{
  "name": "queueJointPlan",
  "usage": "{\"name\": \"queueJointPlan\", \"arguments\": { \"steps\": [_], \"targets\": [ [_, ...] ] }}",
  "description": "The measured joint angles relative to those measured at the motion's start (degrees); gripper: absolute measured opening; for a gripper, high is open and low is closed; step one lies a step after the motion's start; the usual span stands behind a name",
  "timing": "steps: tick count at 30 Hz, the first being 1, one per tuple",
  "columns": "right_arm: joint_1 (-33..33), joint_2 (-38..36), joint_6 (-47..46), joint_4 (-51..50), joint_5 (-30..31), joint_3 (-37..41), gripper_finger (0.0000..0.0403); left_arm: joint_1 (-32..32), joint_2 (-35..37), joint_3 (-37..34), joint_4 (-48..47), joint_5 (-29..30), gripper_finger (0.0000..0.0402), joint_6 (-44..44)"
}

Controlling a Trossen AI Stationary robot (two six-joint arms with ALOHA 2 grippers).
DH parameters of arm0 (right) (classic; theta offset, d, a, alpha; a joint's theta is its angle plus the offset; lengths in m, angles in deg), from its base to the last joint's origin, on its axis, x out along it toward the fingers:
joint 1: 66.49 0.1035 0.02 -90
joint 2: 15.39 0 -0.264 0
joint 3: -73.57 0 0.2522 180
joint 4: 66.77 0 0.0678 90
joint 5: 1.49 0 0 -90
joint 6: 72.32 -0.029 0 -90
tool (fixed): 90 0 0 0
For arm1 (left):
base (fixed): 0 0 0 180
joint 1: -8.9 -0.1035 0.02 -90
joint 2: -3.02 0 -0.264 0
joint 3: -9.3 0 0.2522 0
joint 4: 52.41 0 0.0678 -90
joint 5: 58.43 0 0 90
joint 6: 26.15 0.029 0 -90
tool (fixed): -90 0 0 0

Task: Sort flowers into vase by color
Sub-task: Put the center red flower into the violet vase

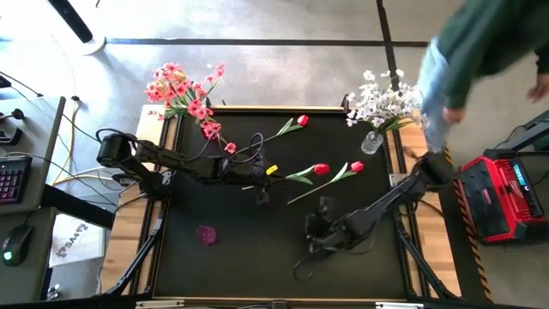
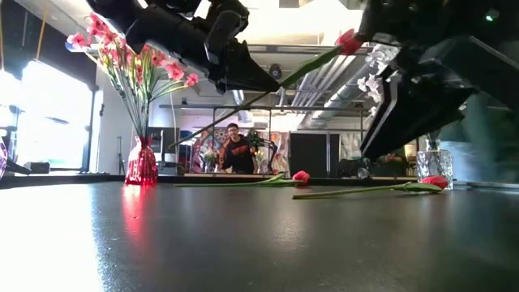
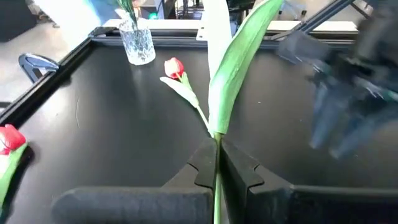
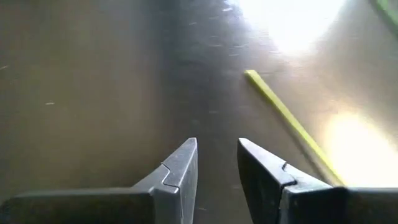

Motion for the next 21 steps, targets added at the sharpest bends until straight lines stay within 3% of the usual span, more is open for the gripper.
{"name": "queueJointPlan", "arguments": {
  "steps": [3,6,9,13,17,21],
  "targets": [
    [-1.2,-5.8,0.6,6.5,1.2,8.3,0.0101,0.0,0.0,0.0,0.1,0.0,0.0000,0.8],
    [-4.1,-11.7,-0.4,18.2,-1.7,20.1,0.0100,-0.2,0.0,0.0,0.2,0.1,0.0000,1.0],
    [-6.5,-17.8,-1.5,39.6,-4.0,31.7,0.0100,-0.4,0.0,0.0,0.6,0.1,0.0000,0.7],
    [-8.0,-21.3,2.2,73.5,-1.9,44.3,0.0100,-0.4,0.0,0.0,1.9,0.3,0.0000,-0.3],
    [-9.5,-20.3,9.4,94.5,2.5,49.5,0.0101,-0.3,0.0,0.0,3.9,-0.9,0.0000,-0.3],
    [-10.9,-18.2,21.1,99.2,-1.2,46.5,0.0115,-0.3,0.0,0.0,4.0,-1.0,0.0000,-1.4]
  ]
}}
